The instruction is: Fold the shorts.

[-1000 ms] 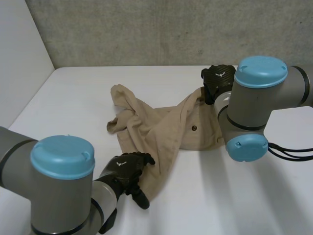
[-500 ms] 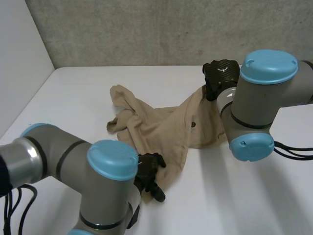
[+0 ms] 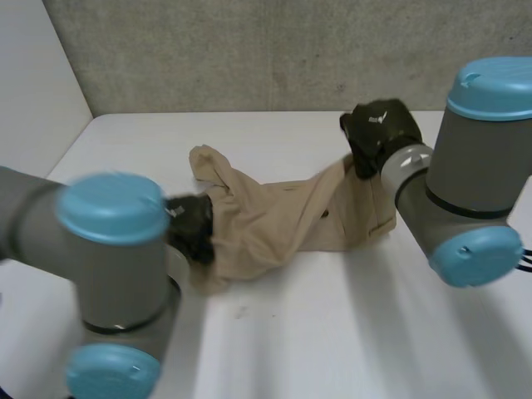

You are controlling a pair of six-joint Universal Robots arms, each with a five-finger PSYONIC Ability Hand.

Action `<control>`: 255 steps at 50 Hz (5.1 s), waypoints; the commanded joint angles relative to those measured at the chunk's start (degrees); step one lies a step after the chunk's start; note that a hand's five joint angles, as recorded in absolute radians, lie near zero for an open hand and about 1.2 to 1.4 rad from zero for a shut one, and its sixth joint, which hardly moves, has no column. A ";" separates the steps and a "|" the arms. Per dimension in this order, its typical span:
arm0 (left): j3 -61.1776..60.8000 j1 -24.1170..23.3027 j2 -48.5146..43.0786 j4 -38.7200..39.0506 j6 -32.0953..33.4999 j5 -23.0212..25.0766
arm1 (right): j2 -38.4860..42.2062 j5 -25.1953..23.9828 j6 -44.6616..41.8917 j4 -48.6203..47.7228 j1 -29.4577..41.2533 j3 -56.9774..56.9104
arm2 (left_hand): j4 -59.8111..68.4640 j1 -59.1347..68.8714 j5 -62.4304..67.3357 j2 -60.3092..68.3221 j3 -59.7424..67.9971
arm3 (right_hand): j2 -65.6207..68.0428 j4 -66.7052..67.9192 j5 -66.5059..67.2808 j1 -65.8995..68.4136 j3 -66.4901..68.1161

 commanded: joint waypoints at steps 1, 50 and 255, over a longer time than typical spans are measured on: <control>-2.56 6.82 11.33 0.41 14.99 8.67 | -3.04 -4.13 -16.27 12.99 -0.60 7.26 | 11.66 14.66 14.21 11.48 12.00 | 12.34 11.60 13.51 24.46 11.20; -10.83 17.99 2.99 -9.16 15.80 31.10 | 2.32 -3.87 -2.22 0.07 -2.36 16.76 | -44.33 -41.34 -41.79 -44.52 -43.99 | 12.34 11.60 13.51 24.46 11.20; -24.19 17.20 38.93 -18.73 39.88 23.28 | -17.71 -10.11 -22.51 11.30 -13.17 32.49 | 11.66 14.66 14.21 11.48 12.00 | 12.34 11.60 13.51 24.46 11.20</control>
